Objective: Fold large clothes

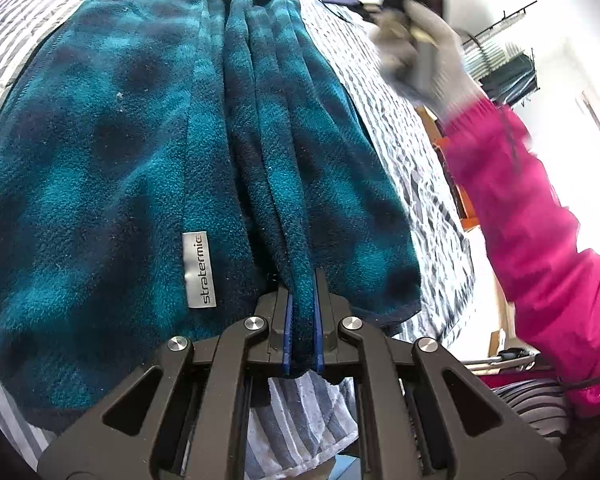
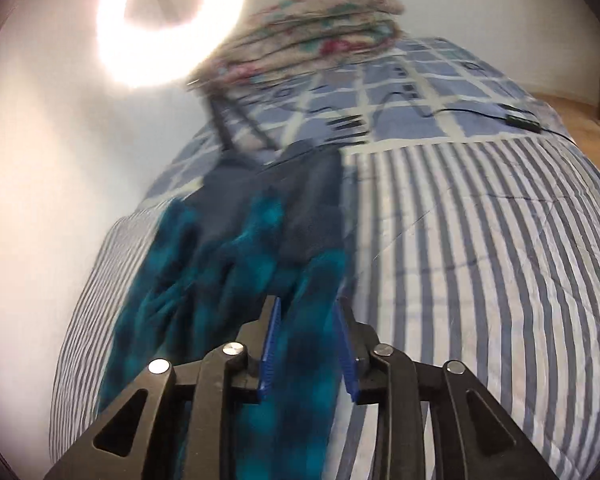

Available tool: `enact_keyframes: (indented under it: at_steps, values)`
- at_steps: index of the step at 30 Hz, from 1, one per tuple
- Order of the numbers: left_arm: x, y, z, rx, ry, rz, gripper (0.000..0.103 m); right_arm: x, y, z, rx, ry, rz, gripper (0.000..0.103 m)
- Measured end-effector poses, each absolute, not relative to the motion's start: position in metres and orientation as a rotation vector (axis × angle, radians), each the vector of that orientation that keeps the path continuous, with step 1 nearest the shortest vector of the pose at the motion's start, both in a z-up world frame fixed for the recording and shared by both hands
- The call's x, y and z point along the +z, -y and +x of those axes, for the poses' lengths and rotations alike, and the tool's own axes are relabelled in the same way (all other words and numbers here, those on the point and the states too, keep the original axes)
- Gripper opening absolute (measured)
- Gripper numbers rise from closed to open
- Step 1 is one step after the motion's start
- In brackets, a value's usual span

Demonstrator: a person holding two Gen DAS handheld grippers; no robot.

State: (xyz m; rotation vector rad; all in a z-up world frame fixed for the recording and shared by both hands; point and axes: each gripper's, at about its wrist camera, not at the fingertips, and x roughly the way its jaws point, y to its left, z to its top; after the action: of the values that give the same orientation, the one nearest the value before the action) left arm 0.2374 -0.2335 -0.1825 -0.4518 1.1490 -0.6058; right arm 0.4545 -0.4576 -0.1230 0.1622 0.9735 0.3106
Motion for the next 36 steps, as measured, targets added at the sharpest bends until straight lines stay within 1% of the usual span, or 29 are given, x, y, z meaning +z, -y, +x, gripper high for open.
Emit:
enact_keyframes:
  at_steps: [3,6,9,10,11,13,14,15,18,21,25,28,32,36]
  values:
    - [-0.182,0.235,0.233,-0.596,-1.142,-0.437,0.006,-0.125,0.432,0.412,0.405,-1.028,0.051,0.021]
    - [-0.179,0.239,0.227,-0.595,-1.130,-0.417,0.006,-0.146,0.397,0.380,0.438,-1.084,-0.088,0.020]
    - [-0.171,0.243,0.220,-0.582,-1.110,-0.364,0.006,-0.165,0.371,0.365,0.417,-1.075,-0.176,0.020]
    - [-0.168,0.244,0.218,-0.579,-1.105,-0.345,0.009,-0.172,0.367,0.363,0.404,-1.073,-0.196,0.019]
    - [-0.165,0.246,0.215,-0.577,-1.104,-0.333,0.013,-0.184,0.360,0.364,0.362,-1.075,-0.258,0.016]
    - [-0.154,0.245,0.209,-0.586,-1.084,-0.325,0.032,-0.183,0.358,0.359,0.343,-1.053,-0.288,0.016]
    - [-0.146,0.242,0.203,-0.590,-1.059,-0.325,0.036,-0.178,0.360,0.358,0.340,-1.055,-0.269,0.016]
    - [-0.140,0.238,0.198,-0.595,-1.042,-0.320,0.041,-0.167,0.370,0.356,0.336,-1.061,-0.206,0.019]
    - [-0.126,0.226,0.184,-0.602,-1.007,-0.311,0.041,-0.136,0.395,0.332,0.355,-1.056,-0.087,0.024]
    - [-0.119,0.206,0.176,-0.582,-0.995,-0.344,0.041,-0.106,0.414,0.290,0.380,-1.042,-0.037,0.024]
    - [-0.111,0.174,0.169,-0.548,-0.990,-0.331,0.041,-0.089,0.423,0.225,0.393,-1.053,-0.057,0.025]
    - [-0.103,0.158,0.161,-0.512,-0.978,-0.282,0.041,-0.095,0.417,0.188,0.410,-1.053,-0.067,0.025]
    - [-0.104,0.130,0.156,-0.456,-0.980,-0.269,0.041,-0.126,0.390,0.151,0.454,-1.090,-0.046,0.025]
    - [-0.113,0.106,0.155,-0.410,-0.998,-0.294,0.041,-0.158,0.351,0.128,0.510,-1.113,-0.084,0.026]
